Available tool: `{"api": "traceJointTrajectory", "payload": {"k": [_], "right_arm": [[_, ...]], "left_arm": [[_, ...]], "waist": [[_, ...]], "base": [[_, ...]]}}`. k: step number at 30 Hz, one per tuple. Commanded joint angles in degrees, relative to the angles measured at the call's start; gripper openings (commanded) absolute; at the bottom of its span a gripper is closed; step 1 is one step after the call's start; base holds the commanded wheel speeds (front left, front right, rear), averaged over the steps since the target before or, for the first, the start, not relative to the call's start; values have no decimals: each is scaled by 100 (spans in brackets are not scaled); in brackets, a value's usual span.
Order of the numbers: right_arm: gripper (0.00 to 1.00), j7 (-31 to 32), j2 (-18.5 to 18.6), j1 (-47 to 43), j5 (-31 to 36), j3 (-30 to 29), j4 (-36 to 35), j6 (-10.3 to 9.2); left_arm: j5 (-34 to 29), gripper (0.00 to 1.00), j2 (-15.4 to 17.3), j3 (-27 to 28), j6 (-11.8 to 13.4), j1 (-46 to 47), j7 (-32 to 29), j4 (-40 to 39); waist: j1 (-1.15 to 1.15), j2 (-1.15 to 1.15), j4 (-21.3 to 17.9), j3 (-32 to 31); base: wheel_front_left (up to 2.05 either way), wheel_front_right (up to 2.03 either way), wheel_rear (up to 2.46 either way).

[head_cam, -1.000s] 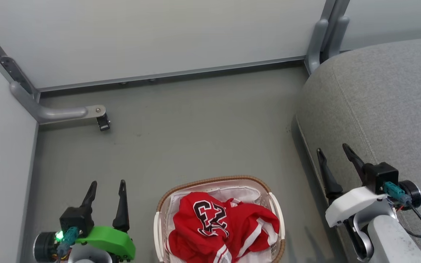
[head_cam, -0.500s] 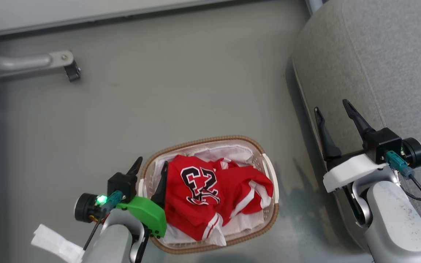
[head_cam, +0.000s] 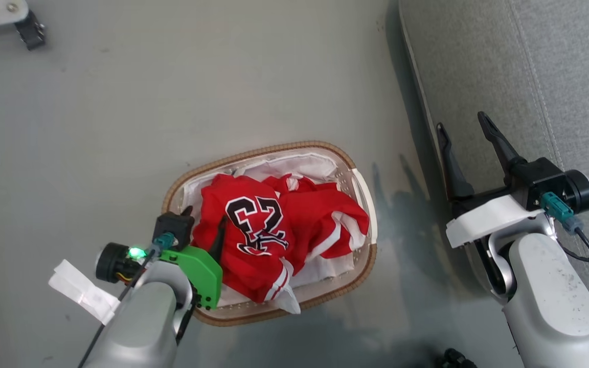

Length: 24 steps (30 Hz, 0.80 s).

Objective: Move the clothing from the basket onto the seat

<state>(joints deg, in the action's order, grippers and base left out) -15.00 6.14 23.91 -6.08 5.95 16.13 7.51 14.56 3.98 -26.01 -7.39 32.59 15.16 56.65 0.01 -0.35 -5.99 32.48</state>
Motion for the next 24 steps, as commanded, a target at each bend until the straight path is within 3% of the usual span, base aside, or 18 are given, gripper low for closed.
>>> {"api": "traceJointTrajectory", "payload": {"k": [1,10,14,24], "right_arm": [[100,-27,-7,78,-13,6,-35,-4],[100,-27,-103,162,-2,25,-122,-4],[100,-27,-161,160,-67,37,-125,-4],[100,-27,-246,292,-156,137,-183,-4]], "left_arm": [[60,100,56,-23,-15,206,0,90],[281,100,251,-367,-16,684,0,780],[471,100,167,-537,-16,897,-1,1039],[930,100,115,-1465,-16,1313,-107,1139]], "waist": [[-1,35,-224,377],[-1,35,-353,747],[-1,35,-394,889],[-1,35,-535,1261]], "base": [[0,0,0],[0,0,0],[0,0,0],[0,0,0]]}}
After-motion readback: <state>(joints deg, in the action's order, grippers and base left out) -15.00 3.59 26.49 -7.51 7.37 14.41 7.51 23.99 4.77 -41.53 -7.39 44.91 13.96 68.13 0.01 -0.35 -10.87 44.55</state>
